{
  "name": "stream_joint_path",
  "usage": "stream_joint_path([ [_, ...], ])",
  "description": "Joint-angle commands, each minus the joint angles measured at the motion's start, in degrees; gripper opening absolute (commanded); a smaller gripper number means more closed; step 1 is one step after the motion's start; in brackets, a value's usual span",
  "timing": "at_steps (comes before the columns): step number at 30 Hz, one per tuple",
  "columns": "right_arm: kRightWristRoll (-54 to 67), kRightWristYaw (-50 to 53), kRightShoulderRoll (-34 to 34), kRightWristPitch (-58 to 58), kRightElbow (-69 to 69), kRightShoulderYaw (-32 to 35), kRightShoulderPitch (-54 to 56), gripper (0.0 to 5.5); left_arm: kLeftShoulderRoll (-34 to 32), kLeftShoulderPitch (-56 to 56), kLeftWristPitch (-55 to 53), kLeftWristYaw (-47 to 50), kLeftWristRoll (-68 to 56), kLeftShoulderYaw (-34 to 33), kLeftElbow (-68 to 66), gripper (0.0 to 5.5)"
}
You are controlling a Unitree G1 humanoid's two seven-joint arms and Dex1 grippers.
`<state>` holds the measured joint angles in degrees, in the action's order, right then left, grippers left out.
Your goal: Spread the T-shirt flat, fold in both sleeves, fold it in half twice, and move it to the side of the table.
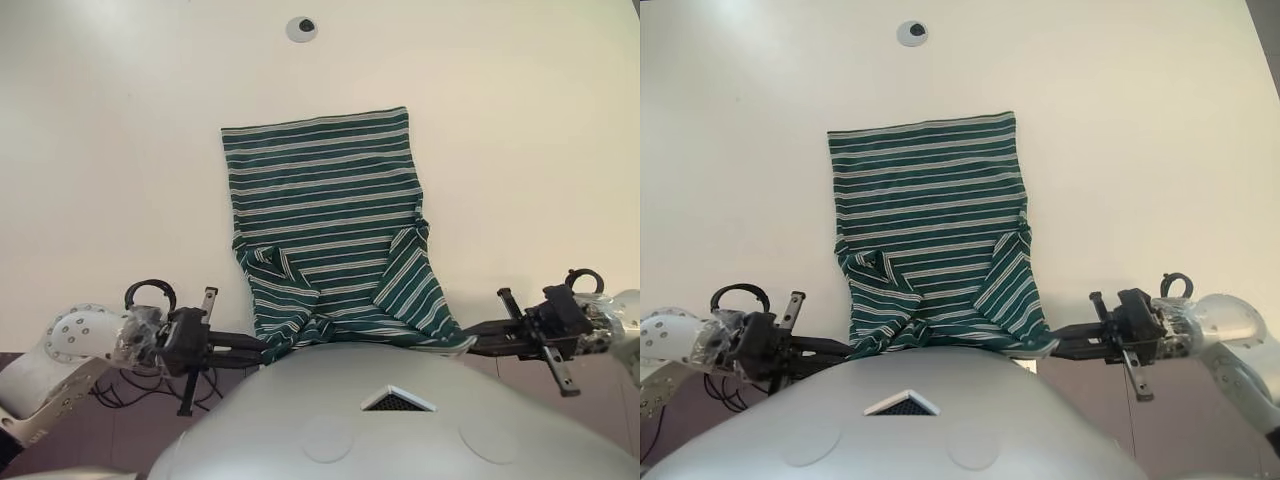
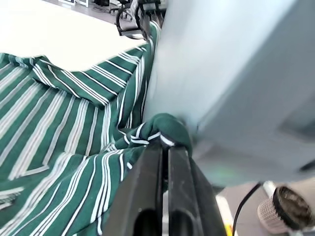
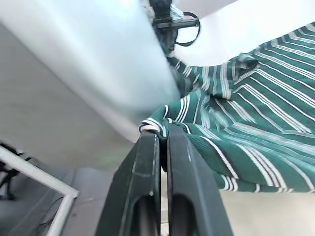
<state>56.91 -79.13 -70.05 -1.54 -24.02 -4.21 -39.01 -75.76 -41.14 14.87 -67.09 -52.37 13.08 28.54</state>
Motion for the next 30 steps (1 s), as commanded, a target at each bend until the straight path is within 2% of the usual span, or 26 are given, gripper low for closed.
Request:
stream_joint_path([
  [1,1.42,5.86,7.81,4.38,-1.02,2.52,6.45,0.0,2.99,-1.15,-4.1,-2.57,-2.97,-5.03,0.9,0.01],
  [4,-2.02,12.15,14.5,7.55,1.52,1.58,14.34,0.0,8.04,1.96,-7.85,-1.79,-5.19,-8.28,-1.0,0.01],
  [8,-8.88,26.02,25.65,14.26,10.4,-1.22,29.76,0.0,18.38,15.84,-15.51,4.27,-8.86,-11.22,-10.55,0.01],
  [14,-20.37,32.84,36.31,17.0,21.46,-4.82,44.01,0.0,30.95,32.71,-21.81,12.5,-0.82,-12.29,-29.02,0.01],
  [21,-35.18,37.34,45.23,12.91,42.09,-7.32,58.33,0.0,37.61,45.57,-22.81,17.27,17.38,-9.07,-44.06,0.01],
  [28,-41.8,40.0,50.78,5.73,62.2,-3.76,67.78,0.0,41.57,53.85,-24.86,19.33,29.1,-7.72,-55.39,0.01],
  [29,-42.27,40.03,51.41,4.93,64.4,-3.18,68.74,0.33,42.09,54.8,-25.07,20.19,30.11,-8.13,-56.96,0.0],
  [30,-42.64,39.94,51.86,4.05,66.61,-2.68,69.6,0.53,42.62,55.73,-25.78,21.06,30.59,-8.82,-58.53,0.26],
])
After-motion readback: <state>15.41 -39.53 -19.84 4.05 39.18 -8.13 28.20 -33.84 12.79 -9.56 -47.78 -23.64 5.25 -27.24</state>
